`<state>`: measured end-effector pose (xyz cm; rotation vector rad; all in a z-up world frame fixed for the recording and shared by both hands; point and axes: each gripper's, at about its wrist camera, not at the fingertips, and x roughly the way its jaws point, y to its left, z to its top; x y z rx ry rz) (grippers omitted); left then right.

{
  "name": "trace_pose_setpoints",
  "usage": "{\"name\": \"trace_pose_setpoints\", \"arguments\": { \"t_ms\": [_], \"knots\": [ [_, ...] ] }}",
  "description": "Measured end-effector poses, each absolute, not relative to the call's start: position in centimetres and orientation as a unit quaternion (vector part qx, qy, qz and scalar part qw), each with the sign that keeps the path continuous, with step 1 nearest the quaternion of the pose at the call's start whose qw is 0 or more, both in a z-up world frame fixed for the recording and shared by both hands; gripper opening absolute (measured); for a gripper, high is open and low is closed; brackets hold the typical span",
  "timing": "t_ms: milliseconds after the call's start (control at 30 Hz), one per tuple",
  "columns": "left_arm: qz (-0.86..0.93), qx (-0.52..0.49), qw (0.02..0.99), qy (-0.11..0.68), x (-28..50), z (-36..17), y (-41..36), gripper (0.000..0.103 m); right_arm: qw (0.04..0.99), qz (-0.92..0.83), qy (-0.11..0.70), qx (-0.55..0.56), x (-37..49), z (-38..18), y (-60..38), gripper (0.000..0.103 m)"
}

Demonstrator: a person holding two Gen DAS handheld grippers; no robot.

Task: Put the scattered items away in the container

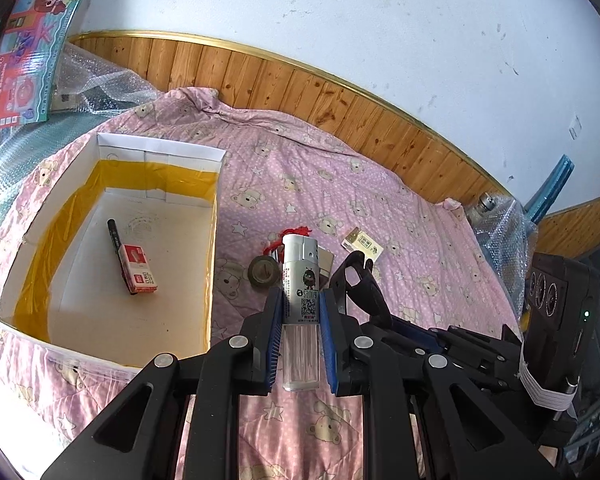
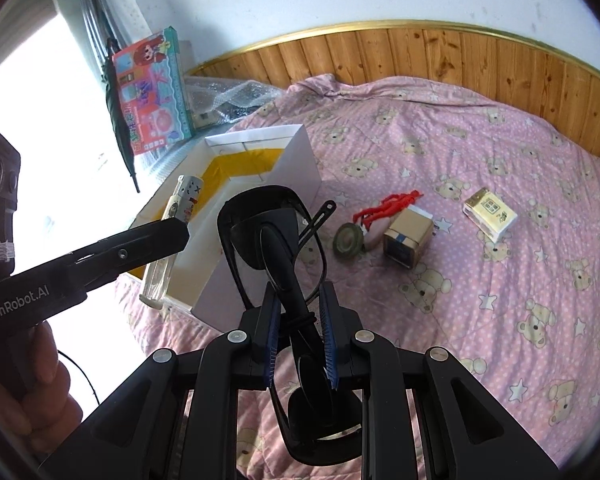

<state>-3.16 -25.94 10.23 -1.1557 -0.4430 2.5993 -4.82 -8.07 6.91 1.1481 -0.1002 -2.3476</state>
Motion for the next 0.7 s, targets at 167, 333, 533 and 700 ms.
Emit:
{"name": "trace_pose_setpoints", "arguments": {
  "t_ms": [167, 333, 533, 700],
  "knots": [
    [0.897, -0.391, 0.124, -0.163, -2.7, 10.6, -27.7, 0.019, 0.270, -0.866, -0.026, 0.421, -5.1, 7.6, -9.7, 0.020],
    [0.897, -0.388, 0.115, -0.175, -2.5, 10.5, -29.5, 0.019, 0.280, -0.864, -0.015, 0.419, -5.4, 8.1, -11.4, 0.020],
    [0.900, -0.379, 0.107, -0.189, -2.6, 10.9, -31.6, 0.019, 0.291, -0.862, -0.003, 0.415, -5.8, 8.9, -13.4, 0.020],
    [0.900, -0.375, 0.098, -0.200, -2.7, 10.9, -33.4, 0.019, 0.304, -0.858, 0.007, 0.413, -6.3, 9.5, -15.5, 0.020]
  ]
}}
